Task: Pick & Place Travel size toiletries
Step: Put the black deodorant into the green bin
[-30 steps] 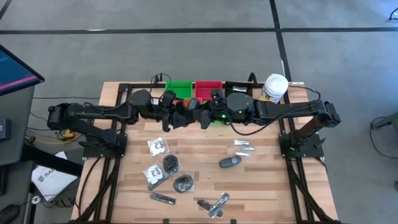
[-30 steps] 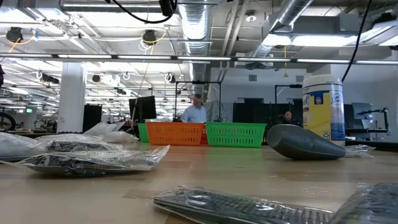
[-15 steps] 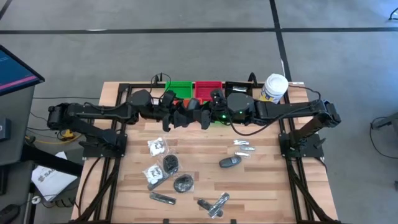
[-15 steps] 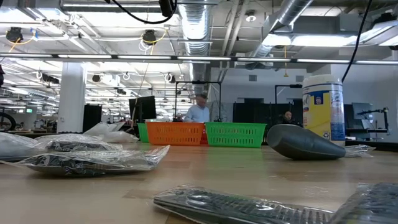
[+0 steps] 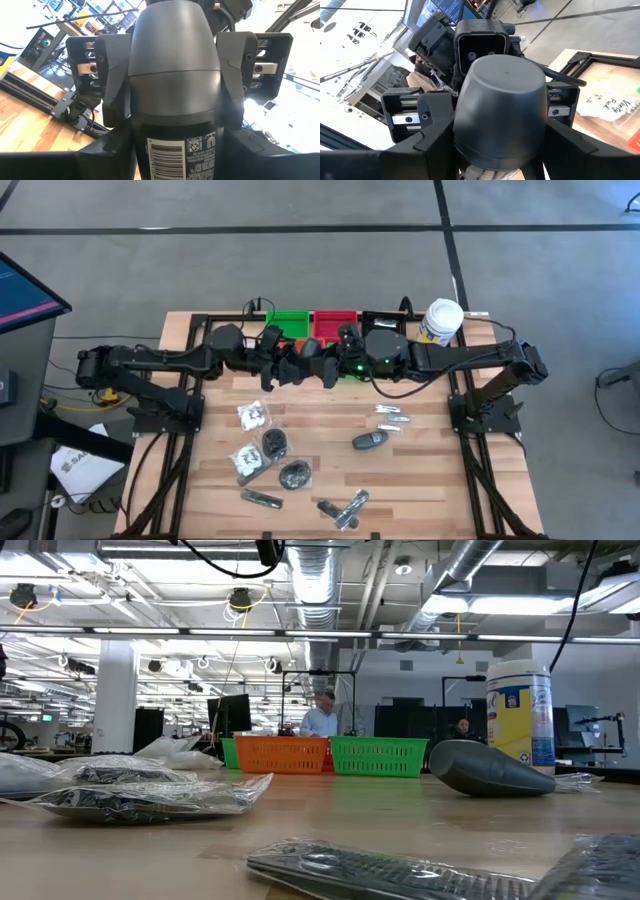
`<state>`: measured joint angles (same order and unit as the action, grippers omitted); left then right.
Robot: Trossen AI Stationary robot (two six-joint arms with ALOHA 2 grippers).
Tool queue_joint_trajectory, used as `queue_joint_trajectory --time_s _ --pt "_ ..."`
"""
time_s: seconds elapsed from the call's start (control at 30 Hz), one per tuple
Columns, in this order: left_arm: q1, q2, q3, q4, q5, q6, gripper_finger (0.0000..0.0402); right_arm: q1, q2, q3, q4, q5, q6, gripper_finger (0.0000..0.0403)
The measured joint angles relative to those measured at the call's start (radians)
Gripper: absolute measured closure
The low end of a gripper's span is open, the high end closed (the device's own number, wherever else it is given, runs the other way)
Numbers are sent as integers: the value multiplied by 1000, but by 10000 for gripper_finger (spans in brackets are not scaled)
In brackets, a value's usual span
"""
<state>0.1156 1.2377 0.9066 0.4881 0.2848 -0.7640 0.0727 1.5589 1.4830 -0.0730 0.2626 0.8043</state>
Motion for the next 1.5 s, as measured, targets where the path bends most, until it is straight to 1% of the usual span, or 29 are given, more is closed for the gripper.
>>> queue_joint_trajectory --time_s 0.13,0.27,0.43,0.57,0.73,0.93,1.0,1.07,1.13,1.2,1.33,1.5 --pt "0 0 0 0 0 0 202 1 0 0 3 0 -7 169" --pt "0 0 0 0 1 -1 212 5 -2 0 2 0 -9 174" --pt "0 0 0 -2 10 -1 212 13 -2 0 0 0 -11 176" --pt "0 0 0 -1 17 -4 206 24 -3 -1 -2 -4 -2 170" --pt "-1 -3 0 8 39 -5 212 25 -27 -1 -36 -37 18 155" --pt "0 -3 1 2 37 -5 209 25 -87 -4 -157 -34 33 122" --pt "0 -3 1 -2 37 -4 208 25 -104 1 -163 -26 34 107" --pt "0 -3 1 -3 37 -3 212 26 -136 -5 -245 -21 35 92" --pt "0 -2 1 -20 37 2 212 25 -161 0 -287 -12 53 81" --pt "2 -2 1 -22 37 5 212 25 -196 -3 -380 4 60 73" --pt "19 -2 1 -55 37 28 212 25 -244 -3 -516 26 119 68" --pt "59 24 1 -123 35 80 212 26 -281 -1 -672 56 205 79"
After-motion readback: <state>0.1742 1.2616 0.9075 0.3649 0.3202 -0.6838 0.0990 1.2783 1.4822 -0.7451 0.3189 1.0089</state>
